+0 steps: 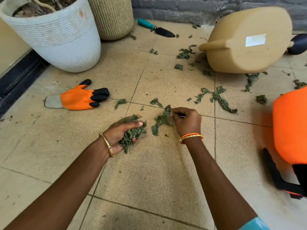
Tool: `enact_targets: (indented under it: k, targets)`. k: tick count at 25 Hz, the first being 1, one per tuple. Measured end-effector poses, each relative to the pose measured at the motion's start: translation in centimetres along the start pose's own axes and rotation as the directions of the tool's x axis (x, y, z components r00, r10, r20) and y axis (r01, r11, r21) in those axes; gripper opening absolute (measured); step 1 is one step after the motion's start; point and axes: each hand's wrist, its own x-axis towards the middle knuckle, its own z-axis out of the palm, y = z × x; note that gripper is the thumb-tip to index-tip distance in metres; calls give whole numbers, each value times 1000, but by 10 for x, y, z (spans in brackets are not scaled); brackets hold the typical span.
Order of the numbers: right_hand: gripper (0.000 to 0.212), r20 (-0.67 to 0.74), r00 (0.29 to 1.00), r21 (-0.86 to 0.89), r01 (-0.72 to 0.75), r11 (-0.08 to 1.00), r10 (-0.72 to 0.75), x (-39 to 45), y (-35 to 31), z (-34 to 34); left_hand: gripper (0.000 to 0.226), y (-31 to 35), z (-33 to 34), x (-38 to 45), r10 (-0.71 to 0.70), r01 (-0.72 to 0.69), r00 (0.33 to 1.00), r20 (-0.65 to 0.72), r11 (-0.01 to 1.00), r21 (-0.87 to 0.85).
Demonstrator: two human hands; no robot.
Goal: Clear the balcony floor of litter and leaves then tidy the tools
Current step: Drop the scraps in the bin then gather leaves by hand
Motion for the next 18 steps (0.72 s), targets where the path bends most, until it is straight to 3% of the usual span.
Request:
enact_targets:
  k: [3, 7, 10, 13, 15, 18]
  targets:
    - [13, 18, 998, 184, -55, 981, 52, -22, -18, -2, 39, -2, 6, 0, -8, 7, 999, 54, 1000, 14]
    - [27, 196, 980, 258, -33, 966, -19, -54, -31, 13, 62, -7, 11, -1, -30, 32, 974, 224, 1000, -2]
    - [29, 278, 957, 209, 28, 977, -87, -50, -35, 9, 39, -7, 7, -1, -31, 31, 997, 67, 1000, 0]
    - [29, 202, 975, 39, 81, 996, -87, -7, -30, 6, 13, -2, -4, -5, -27, 22, 997, -74, 998, -64]
    - [45, 334, 940, -193, 135, 972, -65, 27, -23, 16, 9, -1, -10, -9, -17, 11, 993, -116, 998, -58]
    - [75, 587, 809, -395, 300, 868, -13, 48, -17, 45, 12, -1, -17, -10, -8, -1, 986, -165, 999, -53]
